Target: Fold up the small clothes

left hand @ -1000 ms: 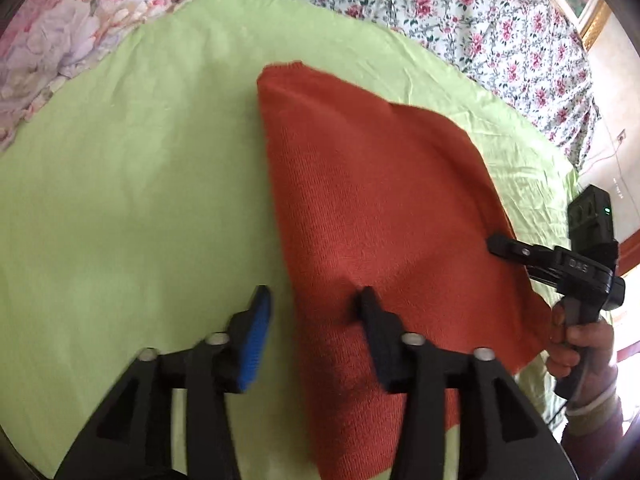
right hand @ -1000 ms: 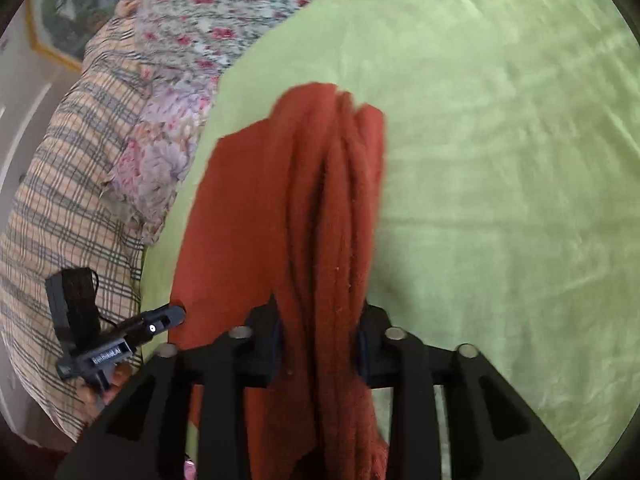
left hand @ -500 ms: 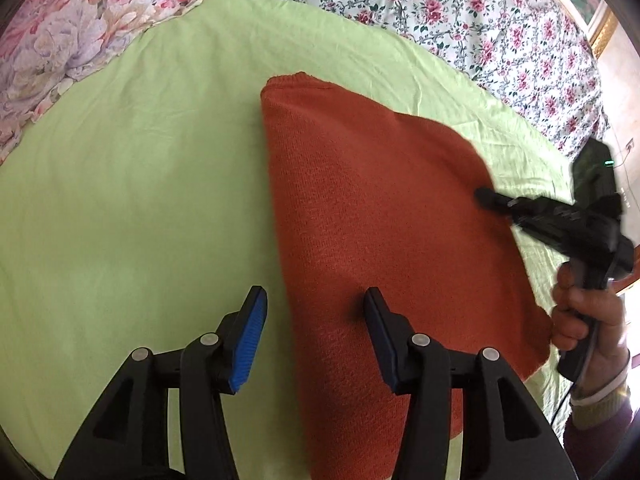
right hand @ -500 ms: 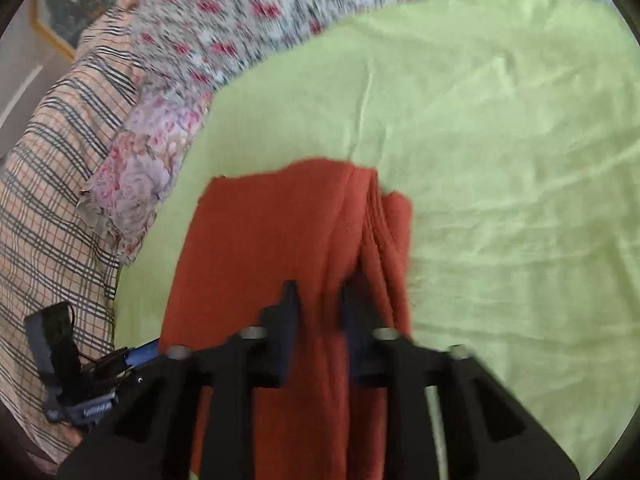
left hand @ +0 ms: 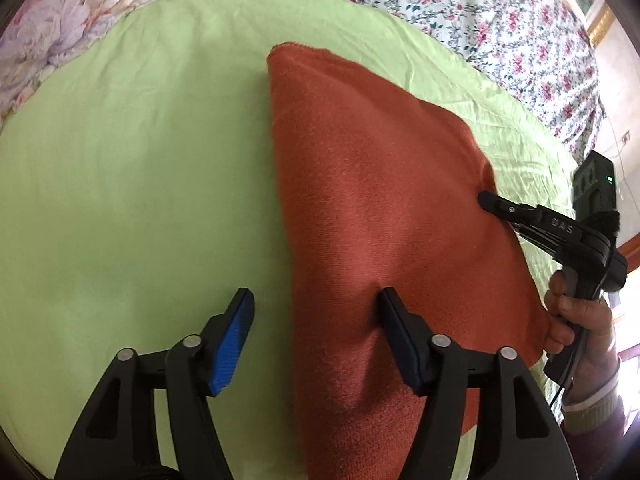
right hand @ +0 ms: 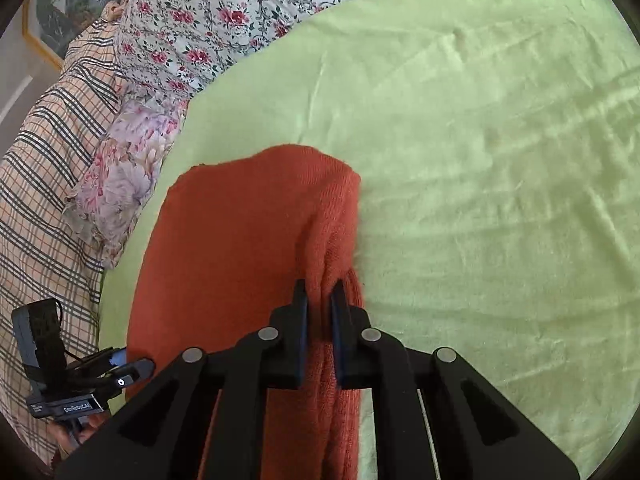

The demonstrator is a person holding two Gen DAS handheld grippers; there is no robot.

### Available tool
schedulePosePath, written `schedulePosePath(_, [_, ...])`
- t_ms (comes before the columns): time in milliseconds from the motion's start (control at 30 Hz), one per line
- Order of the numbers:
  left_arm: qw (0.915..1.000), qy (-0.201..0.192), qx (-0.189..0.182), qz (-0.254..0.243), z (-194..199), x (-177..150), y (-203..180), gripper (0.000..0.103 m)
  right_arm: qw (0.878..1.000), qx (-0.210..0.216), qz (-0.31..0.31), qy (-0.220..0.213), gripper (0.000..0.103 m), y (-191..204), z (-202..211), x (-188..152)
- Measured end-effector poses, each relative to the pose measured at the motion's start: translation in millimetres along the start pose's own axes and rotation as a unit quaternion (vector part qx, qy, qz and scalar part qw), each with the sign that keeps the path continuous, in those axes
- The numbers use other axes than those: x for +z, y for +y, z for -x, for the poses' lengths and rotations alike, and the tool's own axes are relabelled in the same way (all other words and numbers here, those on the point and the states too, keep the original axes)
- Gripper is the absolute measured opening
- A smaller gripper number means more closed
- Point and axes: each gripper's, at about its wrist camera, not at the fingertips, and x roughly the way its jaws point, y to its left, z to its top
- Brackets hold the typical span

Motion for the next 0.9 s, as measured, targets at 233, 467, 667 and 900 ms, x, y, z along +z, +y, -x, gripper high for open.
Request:
schedulePosePath(233, [0.9999, -0.002, 0.012, 0.0, 10.5, -10.4, -3.7, 0.068, 1.0, -0.009, -0.013, -0.014, 0.016, 0.3, 28.9, -11.1])
schedulePosePath(467, [1.0, -0.001, 0.004, -0.001, 32.1, -33.4, -3.7, 0.067, 1.0, -0.007, 0.01, -0.003, 0.031, 14.5, 67.4, -60.8])
schedulePosePath(667, [0.9994, 0.014, 0.02, -0.024, 34.5, -50.4, -11.8, 0.066, 0.998, -0.035, 0.044, 0.018, 0.018, 18.7, 67.2, -96.9])
schedulePosePath(900, [0.9988, 0.019, 0.035, -0.028, 19.2, -67.9, -9.8, 0.069, 0.994, -0.082, 0.071, 0.013, 0.014, 13.7, 58.4, -104.8])
